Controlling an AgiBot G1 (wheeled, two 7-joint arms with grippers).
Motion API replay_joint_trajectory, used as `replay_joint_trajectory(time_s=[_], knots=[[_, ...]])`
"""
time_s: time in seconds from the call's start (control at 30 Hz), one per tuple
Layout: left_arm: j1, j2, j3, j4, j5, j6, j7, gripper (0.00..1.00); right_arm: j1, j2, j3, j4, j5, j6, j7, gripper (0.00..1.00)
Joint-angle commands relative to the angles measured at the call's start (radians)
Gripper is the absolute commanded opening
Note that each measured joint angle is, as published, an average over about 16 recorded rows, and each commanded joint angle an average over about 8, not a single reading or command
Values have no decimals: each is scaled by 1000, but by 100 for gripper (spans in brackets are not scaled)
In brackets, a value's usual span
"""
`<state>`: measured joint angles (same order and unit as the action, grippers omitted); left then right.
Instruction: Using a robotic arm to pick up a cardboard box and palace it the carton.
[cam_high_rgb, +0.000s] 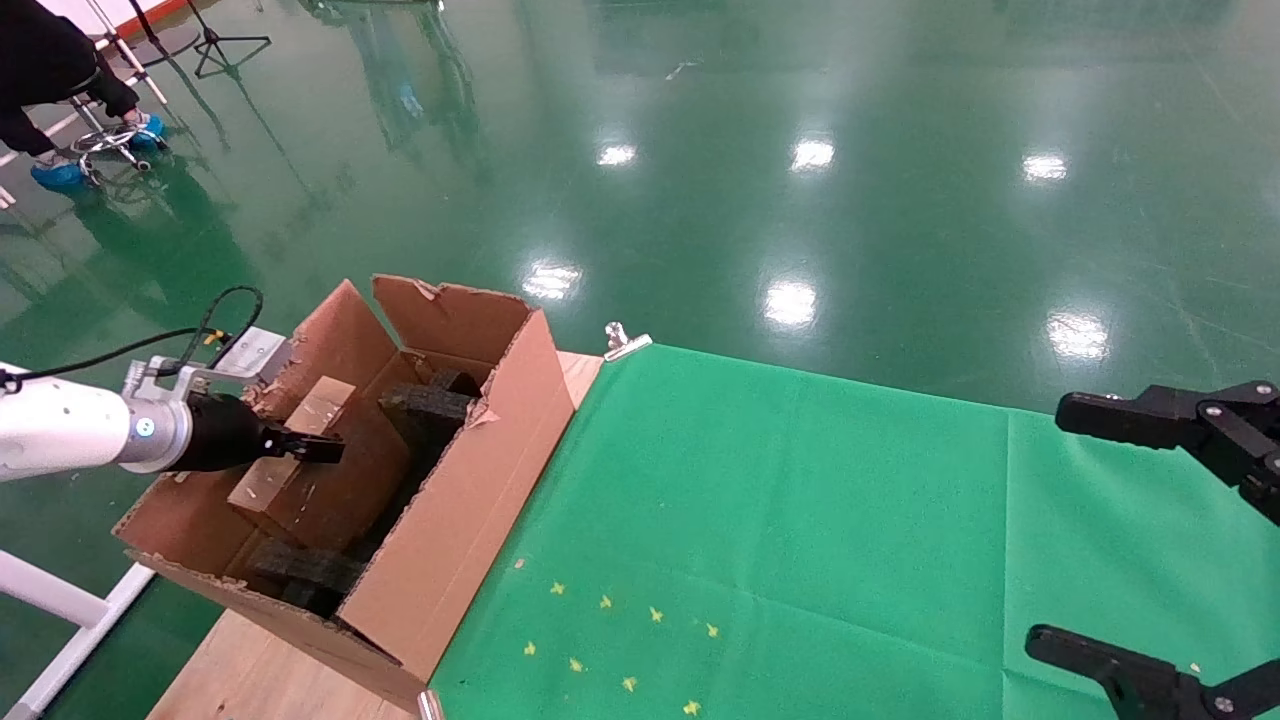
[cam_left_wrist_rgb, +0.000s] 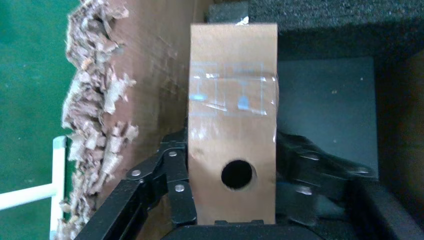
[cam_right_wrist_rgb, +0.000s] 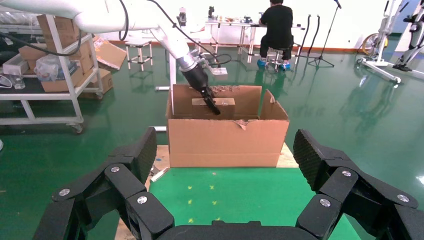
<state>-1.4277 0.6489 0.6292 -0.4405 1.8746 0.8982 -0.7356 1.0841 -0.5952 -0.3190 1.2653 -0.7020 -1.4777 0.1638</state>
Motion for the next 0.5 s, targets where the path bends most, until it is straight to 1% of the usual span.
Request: replay_joint_trajectory(time_s=[0.03, 0.33, 0.5], knots=[[1, -1, 0, -3, 0, 2, 1, 100, 0, 0, 0, 0, 0, 0, 0, 100], [-1, -5, -2, -14, -5, 7, 6, 100, 0, 0, 0, 0, 0, 0, 0, 100], [-10, -20, -19, -77, -40, 26, 31, 100, 0, 0, 0, 0, 0, 0, 0, 100]])
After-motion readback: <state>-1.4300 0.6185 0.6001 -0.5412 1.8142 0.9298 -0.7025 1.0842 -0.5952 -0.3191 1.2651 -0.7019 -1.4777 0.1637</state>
